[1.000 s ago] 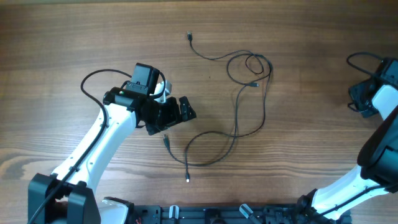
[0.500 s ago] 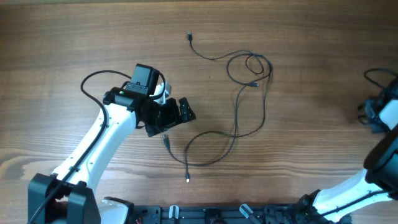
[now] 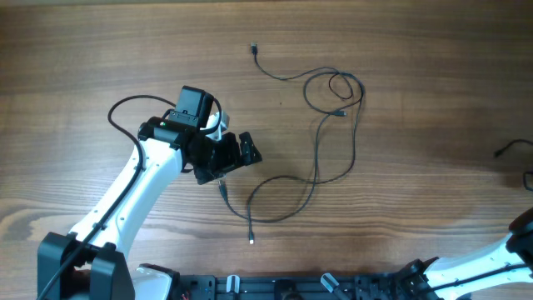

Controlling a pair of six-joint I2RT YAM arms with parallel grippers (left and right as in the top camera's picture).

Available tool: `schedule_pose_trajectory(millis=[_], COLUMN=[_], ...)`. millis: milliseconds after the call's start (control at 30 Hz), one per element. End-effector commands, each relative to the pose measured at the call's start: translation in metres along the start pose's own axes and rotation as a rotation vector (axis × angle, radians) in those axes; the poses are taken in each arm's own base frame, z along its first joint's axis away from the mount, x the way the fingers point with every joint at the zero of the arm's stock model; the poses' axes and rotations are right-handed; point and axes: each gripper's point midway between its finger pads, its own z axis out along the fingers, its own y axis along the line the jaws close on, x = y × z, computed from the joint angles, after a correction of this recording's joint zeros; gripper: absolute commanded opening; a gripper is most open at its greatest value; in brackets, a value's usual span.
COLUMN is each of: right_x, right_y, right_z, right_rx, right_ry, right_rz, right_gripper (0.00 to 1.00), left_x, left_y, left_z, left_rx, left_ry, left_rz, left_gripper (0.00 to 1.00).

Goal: Untangle cables

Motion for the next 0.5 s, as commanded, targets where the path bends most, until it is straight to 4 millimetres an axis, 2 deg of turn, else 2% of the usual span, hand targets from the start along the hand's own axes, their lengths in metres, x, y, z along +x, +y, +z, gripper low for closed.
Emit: schedule_pose_trajectory(millis=[0, 67, 100, 133, 233, 300, 333, 400, 467], right_x=[0.027, 0.047, 0.072, 0.092, 0.142, 0.171, 0.179, 0.184, 0.183], right_y=[0.022, 0.044, 0.061, 0.069, 0.071, 0.062, 0.055, 0.052, 0.055], right_z=[0.002, -0.005, -0.015, -0.023, -0.038, -0.046, -0.047, -0.049, -0.049], right_rx=[-0.133, -0.242, -0.321, -0.36, -0.35, -0.271, -0.21, -0.157, -0.15], right_ry=[0.13, 0.225, 0.31, 0.358, 0.443, 0.465, 0.438, 0.385, 0.348], right_rz=[-0.064, -0.079, -0.139, -0.216, -0.393, -0.471, -0.515, -0.567, -0.582], right_gripper=[0.21, 0.31, 0.4, 0.52, 0.61, 0.58, 0.47, 0.39, 0.37], left_x=[-0.001, -0.001, -0.001, -0.001, -0.002, -0.002, -0.002, -0.002, -0.002], left_y=[-0.002, -0.002, -0.002, -0.002, -0.002, -0.002, -0.002, -0.002, -0.002], left_z=[-0.001, -0.001, -0.001, -0.001, -0.001, -0.001, -0.001, -0.001, -0.001], left_rx=[0.002, 0.001, 0.001, 0.002, 0.003, 0.003, 0.003, 0.003, 0.003], left_ry=[-0.005, -0.004, -0.005, -0.006, -0.008, -0.007, -0.007, -0.007, -0.008], left_rz=[0.002, 0.002, 0.002, 0.003, 0.004, 0.004, 0.004, 0.004, 0.004], left_gripper=[1.0, 1.0, 1.0, 1.0, 1.0, 1.0, 1.0, 1.0, 1.0])
